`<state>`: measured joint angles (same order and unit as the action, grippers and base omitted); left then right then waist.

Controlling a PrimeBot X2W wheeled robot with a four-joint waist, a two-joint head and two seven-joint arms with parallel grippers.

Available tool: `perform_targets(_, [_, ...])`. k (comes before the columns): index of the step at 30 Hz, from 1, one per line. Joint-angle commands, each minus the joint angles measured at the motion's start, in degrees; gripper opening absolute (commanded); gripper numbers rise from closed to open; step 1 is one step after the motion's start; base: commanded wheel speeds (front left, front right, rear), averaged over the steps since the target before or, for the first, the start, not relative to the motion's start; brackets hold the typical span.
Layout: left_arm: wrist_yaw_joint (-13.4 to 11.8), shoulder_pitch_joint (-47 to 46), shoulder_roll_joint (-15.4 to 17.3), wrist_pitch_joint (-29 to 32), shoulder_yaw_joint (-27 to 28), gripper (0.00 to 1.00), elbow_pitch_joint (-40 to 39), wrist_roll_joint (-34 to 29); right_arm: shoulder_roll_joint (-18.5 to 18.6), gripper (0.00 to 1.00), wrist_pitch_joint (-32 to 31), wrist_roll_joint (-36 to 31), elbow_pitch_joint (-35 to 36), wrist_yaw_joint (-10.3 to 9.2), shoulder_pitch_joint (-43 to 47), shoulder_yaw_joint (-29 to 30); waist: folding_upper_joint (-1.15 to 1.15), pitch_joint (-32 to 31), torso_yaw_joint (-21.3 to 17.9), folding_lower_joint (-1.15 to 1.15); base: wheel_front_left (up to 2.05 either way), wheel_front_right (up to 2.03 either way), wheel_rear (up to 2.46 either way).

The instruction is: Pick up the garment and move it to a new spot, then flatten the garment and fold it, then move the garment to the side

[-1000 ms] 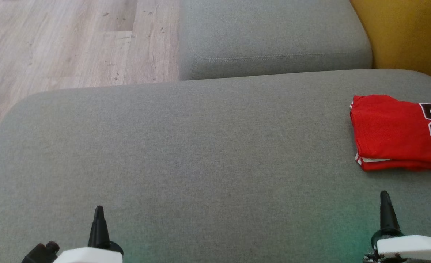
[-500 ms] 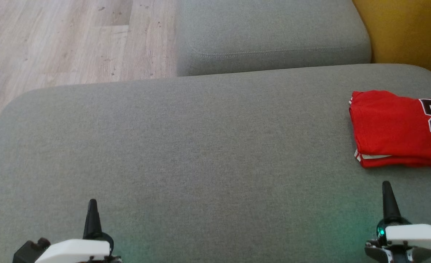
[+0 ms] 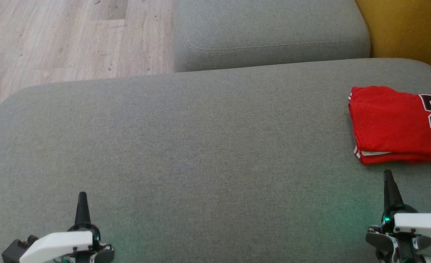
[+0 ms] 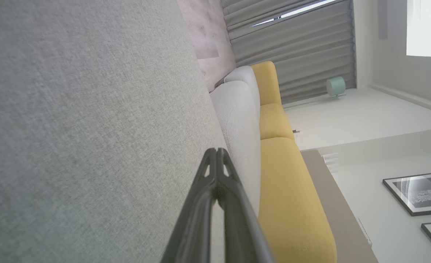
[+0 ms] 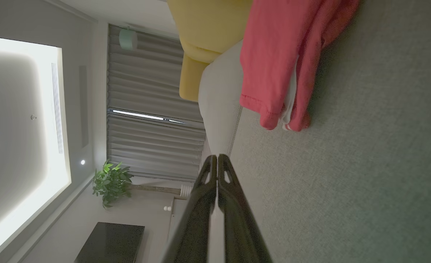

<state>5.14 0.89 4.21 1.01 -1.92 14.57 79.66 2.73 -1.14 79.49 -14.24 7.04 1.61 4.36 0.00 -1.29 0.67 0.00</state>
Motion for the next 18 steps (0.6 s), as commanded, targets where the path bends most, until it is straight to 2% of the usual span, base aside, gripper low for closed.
perform_targets(1, [0.6,-3.7,0.6,0.3,2.1,0.0,-1.5,1.4,1.4,0.0,-0.6,1.5,1.6,0.38,-3.4,-0.7,0.0,0.1,0.0,0.0,0.0,0.0,0.0])
perform_targets(18, [2.1,-6.5,0.4,3.2,5.6,0.0,-0.7,12.9,1.4,0.0,-3.6,12.5,0.5,0.44,-7.1,0.3,0.0,1.3,-0.6,0.0,0.0,0.0,0.0])
